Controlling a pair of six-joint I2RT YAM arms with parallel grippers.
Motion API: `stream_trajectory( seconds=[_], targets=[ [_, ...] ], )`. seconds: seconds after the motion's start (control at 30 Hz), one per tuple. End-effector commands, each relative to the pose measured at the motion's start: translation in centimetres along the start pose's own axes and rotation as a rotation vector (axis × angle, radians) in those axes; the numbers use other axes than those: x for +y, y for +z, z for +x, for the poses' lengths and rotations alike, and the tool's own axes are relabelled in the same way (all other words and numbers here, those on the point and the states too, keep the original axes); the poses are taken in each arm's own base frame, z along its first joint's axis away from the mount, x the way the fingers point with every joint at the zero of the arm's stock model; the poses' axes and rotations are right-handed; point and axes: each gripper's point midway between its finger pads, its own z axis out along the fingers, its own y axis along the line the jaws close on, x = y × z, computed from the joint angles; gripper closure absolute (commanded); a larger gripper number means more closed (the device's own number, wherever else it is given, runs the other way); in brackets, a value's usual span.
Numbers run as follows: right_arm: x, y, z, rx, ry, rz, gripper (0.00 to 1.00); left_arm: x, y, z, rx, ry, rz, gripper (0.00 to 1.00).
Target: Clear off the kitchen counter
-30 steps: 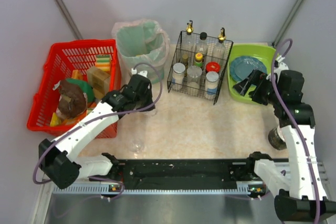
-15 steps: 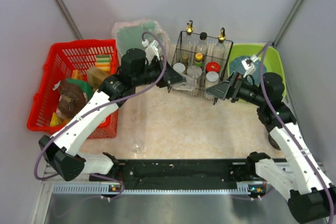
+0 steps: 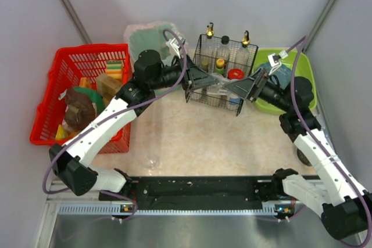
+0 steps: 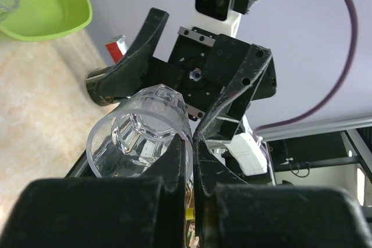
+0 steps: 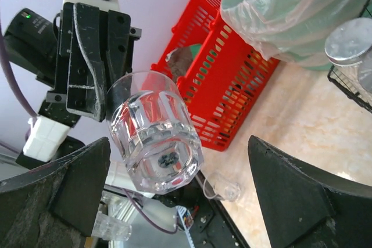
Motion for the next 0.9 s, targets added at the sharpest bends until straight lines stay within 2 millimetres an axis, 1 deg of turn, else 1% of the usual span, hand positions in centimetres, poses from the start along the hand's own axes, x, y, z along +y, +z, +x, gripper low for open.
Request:
stream_trajectory(
  seconds=[0.0, 0.1, 0.2, 0.23, 0.3, 0.37, 0.43, 0.5, 0.53, 0.6, 0.67, 0.7, 0.73, 0.83, 0.87],
  targets=[
    [3.0, 0.4, -1.2, -0.047, -0.003, -0.125, 0.02, -3.6, -0.6, -0.2, -0.009, 0.041, 0.137, 1.00],
    [3.5, 0.6, -1.4, -0.039, 0.033, -0.148, 0.05, -3.4, -0.5, -0.1, -0.003, 0.034, 0.149, 1.00],
    [4.3, 0.7, -1.2, -0.001, 0.065, -0.191, 0.15, -3.3, -0.5, 0.0, -0.006, 0.041, 0.156, 1.00],
    [4.4, 0.8, -1.2, 0.004, 0.075, -0.200, 0.19, -3.4, -0.5, -0.1, -0.011, 0.047, 0.164, 1.00],
    [4.4, 0.9, -1.2, 0.008, 0.083, -0.203, 0.25, -3.6, -0.6, -0.2, -0.021, 0.054, 0.168, 1.00],
    [4.5, 0.8, -1.2, 0.009, 0.085, -0.205, 0.40, -3.5, -0.6, -0.2, -0.025, 0.061, 0.160, 1.00],
    [4.7, 0.6, -1.0, 0.015, 0.089, -0.215, 0.47, -3.5, -0.7, -0.1, -0.024, 0.075, 0.158, 1.00],
    [5.2, 0.5, -0.9, 0.020, 0.082, -0.232, 0.61, -3.2, -0.7, -0.1, -0.026, 0.080, 0.148, 1.00],
    [5.1, 0.5, -0.9, 0.022, 0.084, -0.228, 0.69, -3.2, -0.7, -0.1, -0.024, 0.087, 0.146, 1.00],
    [5.1, 0.4, -0.9, 0.021, 0.085, -0.215, 0.82, -2.8, -0.7, -0.1, -0.025, 0.098, 0.129, 1.00],
    [4.9, 0.4, -1.1, 0.019, 0.080, -0.196, 0.93, -2.6, -0.7, 0.0, -0.026, 0.109, 0.117, 0.95],
    [4.7, 0.5, -1.0, 0.024, 0.074, -0.188, 0.98, -2.4, -0.8, 0.0, -0.026, 0.115, 0.112, 0.90],
    [4.8, 0.5, -1.1, 0.023, 0.068, -0.182, 1.00, -2.5, -0.9, 0.0, -0.027, 0.125, 0.112, 0.84],
    [4.6, 0.5, -1.3, 0.018, 0.053, -0.149, 1.00, -2.4, -1.0, 0.1, -0.026, 0.148, 0.101, 0.67],
    [4.6, 0.4, -1.4, 0.013, 0.051, -0.140, 1.00, -2.3, -1.1, 0.1, -0.026, 0.154, 0.094, 0.59]
  ],
)
